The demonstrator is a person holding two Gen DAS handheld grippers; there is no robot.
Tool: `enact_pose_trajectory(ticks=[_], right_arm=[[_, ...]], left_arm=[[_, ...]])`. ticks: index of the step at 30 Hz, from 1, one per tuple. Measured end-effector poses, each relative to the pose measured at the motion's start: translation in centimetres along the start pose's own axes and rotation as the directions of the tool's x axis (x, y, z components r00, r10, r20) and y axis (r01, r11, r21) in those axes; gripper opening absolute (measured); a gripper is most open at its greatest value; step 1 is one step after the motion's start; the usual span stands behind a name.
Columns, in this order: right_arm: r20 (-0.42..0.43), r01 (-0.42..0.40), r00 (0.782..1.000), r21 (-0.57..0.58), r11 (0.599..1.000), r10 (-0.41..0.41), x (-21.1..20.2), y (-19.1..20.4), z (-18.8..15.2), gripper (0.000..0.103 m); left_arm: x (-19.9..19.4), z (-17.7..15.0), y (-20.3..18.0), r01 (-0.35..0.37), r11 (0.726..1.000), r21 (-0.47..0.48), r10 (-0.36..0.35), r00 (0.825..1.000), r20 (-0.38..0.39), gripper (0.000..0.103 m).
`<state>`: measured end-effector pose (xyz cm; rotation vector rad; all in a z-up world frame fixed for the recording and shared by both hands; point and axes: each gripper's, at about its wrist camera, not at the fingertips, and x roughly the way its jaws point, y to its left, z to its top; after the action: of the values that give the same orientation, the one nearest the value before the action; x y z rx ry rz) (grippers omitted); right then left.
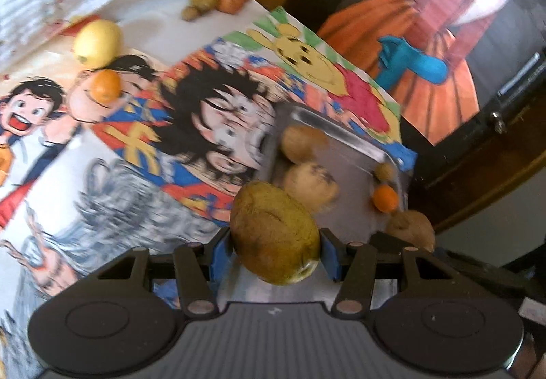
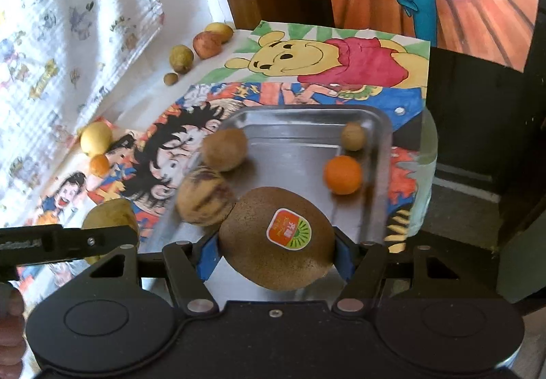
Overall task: Organize fruits
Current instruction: 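Carry the pear and kiwi over the metal tray and open both tools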
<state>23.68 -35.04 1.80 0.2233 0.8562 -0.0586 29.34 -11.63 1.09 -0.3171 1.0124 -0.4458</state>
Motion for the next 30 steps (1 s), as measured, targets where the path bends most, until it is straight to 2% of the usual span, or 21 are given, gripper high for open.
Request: enact_pose_trajectory(ticks=[5, 13, 17, 23, 30], right_arm=[[-0.018, -0.020, 1.000, -0.098, 0.995, 0.018, 0.7, -1.3, 0.4, 0.067], [-0.008, -0.027, 1.000, -0.230, 0.973, 0.026, 2.0, -1.8, 0.5, 0.067], [-0.018, -0.041, 0.999, -0.250, 0.967, 0.038, 2.9, -1.8, 0.6, 0.067], [-0.026, -0.060, 0.998, -0.248, 0.967, 0.055, 3.3, -2.0, 0.5, 0.067], [-0.030, -0.097, 0.995, -0.206, 0.974, 0.092, 2.7, -2.5, 0.3, 0.068]], left_arm=[[1.2, -0.8, -2.1, -0.027, 0.999, 0.041, 0.029, 0.999, -0.035, 0.058], [2.2, -1.4, -3.6, -0.098, 0.992, 0.082, 0.100, 0.995, -0.030, 0.058], [3.0, -1.6, -3.9, -0.155, 0.984, 0.091, 0.159, 0.986, -0.038, 0.058], [3.4, -1.7, -4.1, -0.163, 0.983, 0.086, 0.168, 0.984, -0.058, 0.059], [3.5, -1.5, -3.4, -0.134, 0.988, 0.071, 0.140, 0.985, -0.104, 0.060]])
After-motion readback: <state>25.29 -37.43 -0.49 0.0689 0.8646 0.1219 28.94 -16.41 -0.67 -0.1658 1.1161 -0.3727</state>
